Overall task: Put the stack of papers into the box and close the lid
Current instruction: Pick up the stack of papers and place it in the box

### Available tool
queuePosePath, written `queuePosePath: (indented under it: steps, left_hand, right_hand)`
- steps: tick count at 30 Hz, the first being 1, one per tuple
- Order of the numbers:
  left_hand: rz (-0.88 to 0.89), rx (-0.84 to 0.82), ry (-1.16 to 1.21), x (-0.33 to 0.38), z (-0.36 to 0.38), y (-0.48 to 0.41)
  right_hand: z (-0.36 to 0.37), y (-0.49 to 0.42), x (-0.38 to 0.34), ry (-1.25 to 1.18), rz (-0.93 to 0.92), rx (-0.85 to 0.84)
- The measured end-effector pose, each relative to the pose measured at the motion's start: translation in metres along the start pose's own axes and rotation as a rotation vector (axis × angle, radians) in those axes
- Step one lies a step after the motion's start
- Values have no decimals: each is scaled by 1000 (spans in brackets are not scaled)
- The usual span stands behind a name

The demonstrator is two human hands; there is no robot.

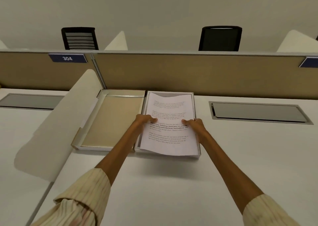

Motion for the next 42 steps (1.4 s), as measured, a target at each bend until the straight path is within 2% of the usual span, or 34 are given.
queuePosePath:
  steps: [9, 19, 32, 42]
  left_hand:
    - [-3, -5, -41, 4, 8, -72]
    - [28, 76, -93, -12, 23, -101]
    - [296, 159, -624, -15, 28, -95]
    - [307, 219, -670, -19, 22, -98]
  right_hand:
    - [18, -64, 4, 105, 64, 91]
    - [25, -86, 15, 302, 54, 218]
    - [28, -92, 12, 667, -39, 224]
    - [30, -92, 9, 806, -121, 318]
Point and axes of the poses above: each hand's wrist, its own y-axis away from the middle knuckle, its own z-axis out of the palm, x = y × z, the point moved 1 cm from there along -y, towards the middle knuckle, and after that the axes turned 4 degrees about -y, right-handed, at the moved point
